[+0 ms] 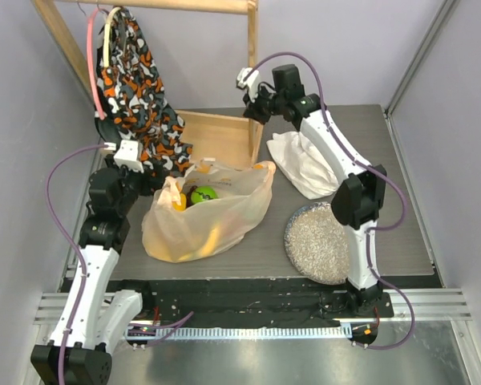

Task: Take the fake fruits out of the plastic bag
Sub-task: Adjust the distractor at the corner of the board.

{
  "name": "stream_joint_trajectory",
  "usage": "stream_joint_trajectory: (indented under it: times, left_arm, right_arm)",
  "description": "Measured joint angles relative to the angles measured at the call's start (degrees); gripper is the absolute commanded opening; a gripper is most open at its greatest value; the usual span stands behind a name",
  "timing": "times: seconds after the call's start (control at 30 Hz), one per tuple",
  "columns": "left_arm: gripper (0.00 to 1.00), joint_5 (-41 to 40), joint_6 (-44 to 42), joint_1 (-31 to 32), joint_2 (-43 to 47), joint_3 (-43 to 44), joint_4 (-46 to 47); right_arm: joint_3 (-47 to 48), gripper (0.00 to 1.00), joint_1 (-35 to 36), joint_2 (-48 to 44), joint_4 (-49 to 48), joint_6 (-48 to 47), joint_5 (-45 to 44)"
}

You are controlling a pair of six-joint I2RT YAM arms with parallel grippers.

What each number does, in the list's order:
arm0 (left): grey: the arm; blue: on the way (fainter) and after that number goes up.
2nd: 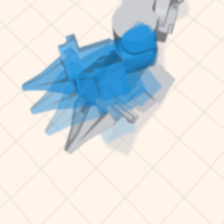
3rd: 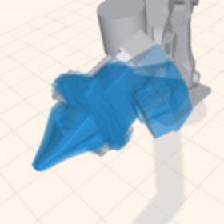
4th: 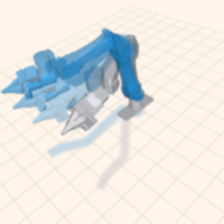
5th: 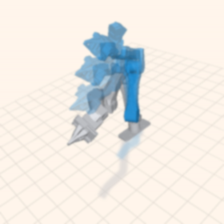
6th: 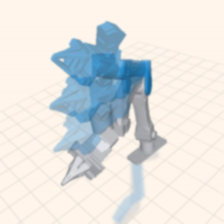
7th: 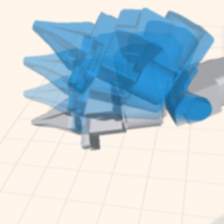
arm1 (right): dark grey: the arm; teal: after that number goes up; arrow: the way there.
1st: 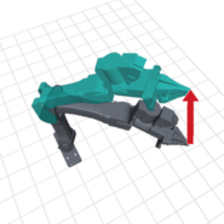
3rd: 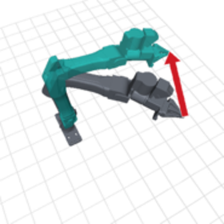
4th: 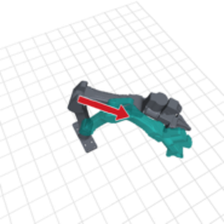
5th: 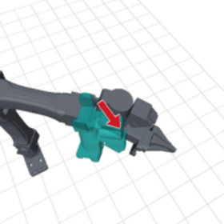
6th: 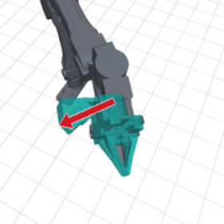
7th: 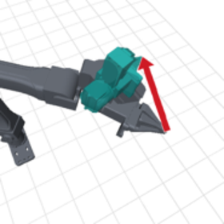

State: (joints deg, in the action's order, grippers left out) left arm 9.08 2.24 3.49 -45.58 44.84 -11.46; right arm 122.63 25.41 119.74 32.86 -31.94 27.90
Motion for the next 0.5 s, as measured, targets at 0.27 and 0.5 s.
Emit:
stream_joint_trajectory:
  times: [0.27,0.5]
  left_arm:
    - [1.00,1.86,-1.25,0.00,0.98,1.22,-2.58]
    - [1.00,3.30,-1.27,0.00,-0.17,22.43,-17.75]
  right_arm:
    - [13.33,0.14,-2.45,11.67,-1.33,0.35,-3.58]
    - [-7.30,0.82,-2.47,-5.05,-1.14,10.78,-5.84]
